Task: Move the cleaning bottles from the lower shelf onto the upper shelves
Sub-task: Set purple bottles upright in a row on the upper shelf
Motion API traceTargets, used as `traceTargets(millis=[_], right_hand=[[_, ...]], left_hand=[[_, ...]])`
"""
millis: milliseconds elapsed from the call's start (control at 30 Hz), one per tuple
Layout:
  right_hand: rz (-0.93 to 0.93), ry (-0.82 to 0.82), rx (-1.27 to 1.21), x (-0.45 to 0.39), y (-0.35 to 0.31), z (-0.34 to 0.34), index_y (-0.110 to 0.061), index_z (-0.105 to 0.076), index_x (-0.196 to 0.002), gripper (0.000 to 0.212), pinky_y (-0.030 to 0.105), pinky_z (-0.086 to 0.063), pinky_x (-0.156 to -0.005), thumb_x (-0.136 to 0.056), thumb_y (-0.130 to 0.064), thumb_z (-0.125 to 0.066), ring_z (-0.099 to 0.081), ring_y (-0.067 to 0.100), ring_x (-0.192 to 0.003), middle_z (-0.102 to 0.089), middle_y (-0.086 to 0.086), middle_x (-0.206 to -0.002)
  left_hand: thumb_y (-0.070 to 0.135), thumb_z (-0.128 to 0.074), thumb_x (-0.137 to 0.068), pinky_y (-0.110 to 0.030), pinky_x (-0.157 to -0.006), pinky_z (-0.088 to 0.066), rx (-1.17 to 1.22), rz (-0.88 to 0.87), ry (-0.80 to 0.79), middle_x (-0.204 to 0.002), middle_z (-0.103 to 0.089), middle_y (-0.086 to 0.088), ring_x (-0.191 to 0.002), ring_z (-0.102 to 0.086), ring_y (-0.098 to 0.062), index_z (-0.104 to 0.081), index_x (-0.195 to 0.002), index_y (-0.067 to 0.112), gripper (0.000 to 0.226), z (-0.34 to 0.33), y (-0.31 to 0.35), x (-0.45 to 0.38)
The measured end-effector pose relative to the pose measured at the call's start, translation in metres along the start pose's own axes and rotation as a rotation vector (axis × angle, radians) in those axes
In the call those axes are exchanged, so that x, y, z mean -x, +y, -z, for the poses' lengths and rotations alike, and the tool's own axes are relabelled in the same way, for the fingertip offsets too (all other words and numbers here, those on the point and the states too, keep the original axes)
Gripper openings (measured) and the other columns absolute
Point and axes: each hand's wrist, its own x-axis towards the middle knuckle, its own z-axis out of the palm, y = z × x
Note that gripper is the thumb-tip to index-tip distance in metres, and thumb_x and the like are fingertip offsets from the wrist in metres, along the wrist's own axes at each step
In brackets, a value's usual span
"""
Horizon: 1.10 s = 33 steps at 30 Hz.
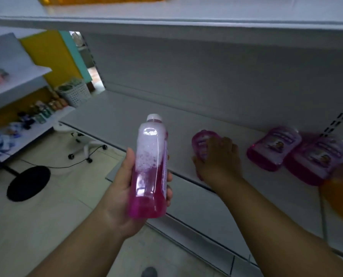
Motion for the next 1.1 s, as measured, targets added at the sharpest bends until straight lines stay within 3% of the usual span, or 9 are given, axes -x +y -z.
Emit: traceTargets(millis=[133, 233, 333, 467, 567, 833, 967, 1033, 1100], right_hand=[[-0.145, -0.212, -0.178, -0.015, -0.004, 0.009, -0.024, -0.021, -0.144, 0.098, 0.04, -0.046, -0.095, -0.067, -0.055, -0.074, -0.051, 0.037, -0.117, -0.054, 0.017, -0.128], [-0.142, -0.199, -0.174, -0.013, -0.011, 0.011, -0.023, -0.013, -0.152, 0.115, 0.037, -0.047, -0.094, -0.062, -0.05, -0.08, -0.055, 0.035, -0.117, -0.055, 0.016, -0.132], [-0.137, -0.107, -0.202, 0.013, -0.022, 0.006, -0.021, -0.003, -0.155, 0.126, 0.035, -0.046, -0.091, -0.06, -0.048, -0.08, -0.054, 0.036, -0.115, -0.049, 0.017, -0.133], [-0.073, 0.037, -0.39, 0.063, -0.047, 0.006, -0.025, -0.006, -0.155, 0.132, 0.036, -0.05, -0.085, -0.052, -0.05, -0.084, -0.058, 0.03, -0.103, -0.046, 0.011, -0.127], [-0.022, 0.185, -0.544, 0.103, -0.063, 0.018, -0.032, -0.01, -0.152, 0.132, 0.041, -0.052, -0.09, -0.048, -0.048, -0.089, -0.058, 0.023, -0.104, -0.046, 0.004, -0.129], [0.015, 0.716, -0.463, 0.209, -0.052, 0.104, -0.04, -0.005, -0.151, 0.13, 0.005, -0.023, -0.08, -0.051, -0.054, -0.087, -0.03, -0.01, -0.102, -0.026, -0.016, -0.125], [-0.026, 0.886, -0.427, 0.251, -0.028, 0.16, -0.038, -0.002, -0.152, 0.13, 0.011, -0.028, -0.098, -0.054, -0.06, -0.084, -0.034, -0.002, -0.117, -0.035, -0.009, -0.139], [-0.037, 0.945, -0.439, 0.273, -0.01, 0.187, -0.041, -0.001, -0.151, 0.13, 0.027, -0.039, -0.106, -0.052, -0.066, -0.081, -0.045, 0.011, -0.124, -0.038, -0.004, -0.147], [-0.021, 1.002, -0.47, 0.296, 0.011, 0.214, -0.046, -0.001, -0.15, 0.129, 0.038, -0.049, -0.099, -0.051, -0.068, -0.08, -0.051, 0.007, -0.122, -0.039, -0.013, -0.144]], left_hand=[[0.062, -0.09, -0.041, -0.039, -0.057, -0.058, -0.063, -0.046, 0.033, -0.084, -0.069, -0.018, -0.065, -0.068, -0.029, -0.078, -0.102, 0.01, 0.08, 0.006, -0.001, 0.015], [0.061, -0.08, -0.053, -0.038, -0.058, -0.058, -0.129, -0.071, 0.016, -0.087, -0.07, -0.018, -0.067, -0.069, -0.027, -0.078, -0.102, 0.013, 0.069, 0.015, 0.005, 0.025], [0.06, -0.077, -0.061, -0.038, -0.059, -0.058, -0.191, -0.092, -0.04, -0.086, -0.069, -0.018, -0.067, -0.068, -0.028, -0.075, -0.106, 0.012, 0.065, 0.026, 0.016, 0.035], [0.063, -0.092, -0.039, -0.038, -0.057, -0.058, -0.23, -0.1, -0.185, -0.081, -0.068, -0.017, -0.062, -0.066, -0.028, -0.077, -0.098, 0.012, 0.079, 0.038, 0.033, 0.052], [0.06, -0.087, -0.043, -0.037, -0.054, -0.057, -0.224, -0.091, -0.27, -0.081, -0.063, -0.02, -0.058, -0.064, -0.029, -0.076, -0.093, 0.009, 0.072, 0.044, 0.047, 0.066], [0.059, -0.097, -0.03, -0.035, -0.058, -0.057, -0.303, -0.11, -0.608, -0.083, -0.063, -0.019, -0.059, -0.064, -0.026, -0.073, -0.095, 0.01, 0.085, -0.006, 0.05, 0.087], [0.059, -0.096, -0.038, -0.035, -0.06, -0.059, -0.331, -0.13, -0.782, -0.081, -0.069, -0.018, -0.061, -0.068, -0.026, -0.075, -0.096, 0.008, 0.079, -0.057, 0.028, 0.099], [0.061, -0.093, -0.046, -0.034, -0.062, -0.06, -0.357, -0.232, -0.84, -0.081, -0.074, -0.012, -0.065, -0.071, -0.021, -0.078, -0.092, 0.015, 0.067, -0.086, 0.013, 0.105], [0.061, -0.088, -0.056, -0.034, -0.063, -0.059, -0.386, -0.354, -0.864, -0.081, -0.076, -0.005, -0.07, -0.073, -0.018, -0.078, -0.091, 0.023, 0.053, -0.122, 0.0, 0.11]])
